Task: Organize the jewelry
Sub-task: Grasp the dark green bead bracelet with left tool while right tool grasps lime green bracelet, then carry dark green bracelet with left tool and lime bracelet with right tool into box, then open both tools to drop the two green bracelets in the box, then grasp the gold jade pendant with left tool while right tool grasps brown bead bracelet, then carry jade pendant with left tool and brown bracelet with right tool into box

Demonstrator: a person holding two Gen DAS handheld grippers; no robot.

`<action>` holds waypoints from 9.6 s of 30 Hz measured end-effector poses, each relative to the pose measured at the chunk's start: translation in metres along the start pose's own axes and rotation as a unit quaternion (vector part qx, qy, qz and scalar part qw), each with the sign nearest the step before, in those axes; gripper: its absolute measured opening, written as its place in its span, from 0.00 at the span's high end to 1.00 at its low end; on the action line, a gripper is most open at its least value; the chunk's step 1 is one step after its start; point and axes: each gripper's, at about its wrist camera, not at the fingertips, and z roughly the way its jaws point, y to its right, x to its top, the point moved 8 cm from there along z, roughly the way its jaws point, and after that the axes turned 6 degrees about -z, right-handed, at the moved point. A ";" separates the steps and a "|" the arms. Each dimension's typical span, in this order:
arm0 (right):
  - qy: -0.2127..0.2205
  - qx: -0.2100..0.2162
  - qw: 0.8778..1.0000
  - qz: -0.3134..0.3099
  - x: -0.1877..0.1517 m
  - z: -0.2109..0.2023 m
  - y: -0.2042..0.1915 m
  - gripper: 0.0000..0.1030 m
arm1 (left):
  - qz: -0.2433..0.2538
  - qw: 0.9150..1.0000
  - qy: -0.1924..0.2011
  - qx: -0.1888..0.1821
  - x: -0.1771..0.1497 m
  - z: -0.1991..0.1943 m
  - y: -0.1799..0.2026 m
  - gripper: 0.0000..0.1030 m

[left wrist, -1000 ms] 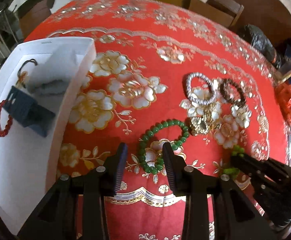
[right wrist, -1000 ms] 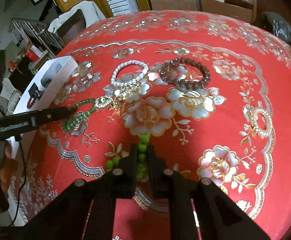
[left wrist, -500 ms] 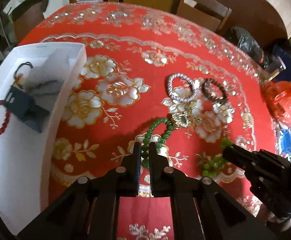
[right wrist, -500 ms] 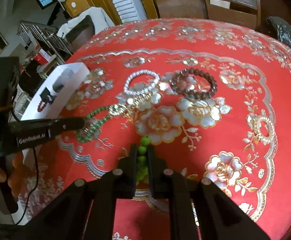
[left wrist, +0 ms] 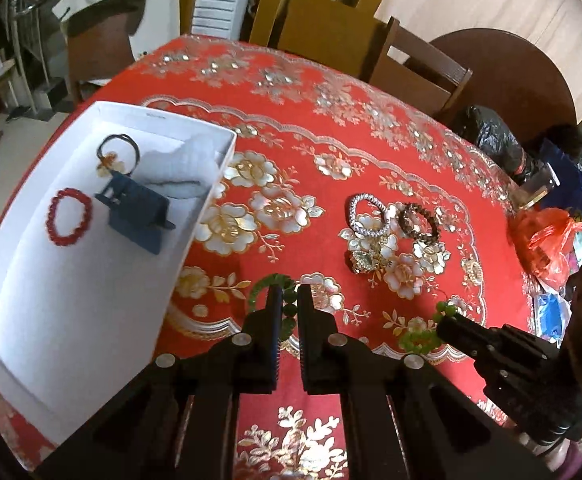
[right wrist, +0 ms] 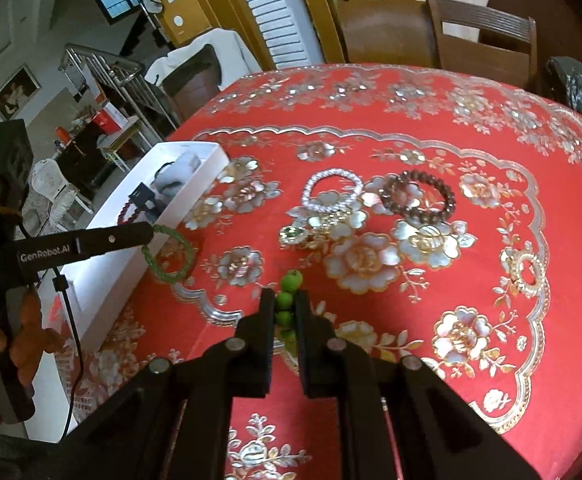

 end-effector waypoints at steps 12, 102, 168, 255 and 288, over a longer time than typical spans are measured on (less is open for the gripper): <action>0.014 0.017 0.999 -0.029 0.017 -0.007 -0.041 0.91 | 0.007 0.999 0.046 0.016 0.015 -0.046 -0.018 0.69; -0.003 -0.067 0.998 -0.008 -0.004 -0.001 -0.014 0.45 | 0.014 0.995 0.031 0.095 -0.003 0.006 -0.009 0.45; -0.029 -0.132 0.990 0.033 0.036 0.045 0.156 0.92 | 0.069 0.995 -0.070 -0.032 -0.011 0.111 0.073 0.49; -0.025 0.037 0.991 -0.124 0.019 0.012 -0.143 0.92 | -0.100 0.992 0.062 0.047 -0.032 -0.082 -0.149 0.49; -0.091 0.162 0.963 -0.195 0.030 0.098 -0.286 0.92 | -0.143 0.982 0.062 0.105 -0.009 -0.059 -0.233 0.49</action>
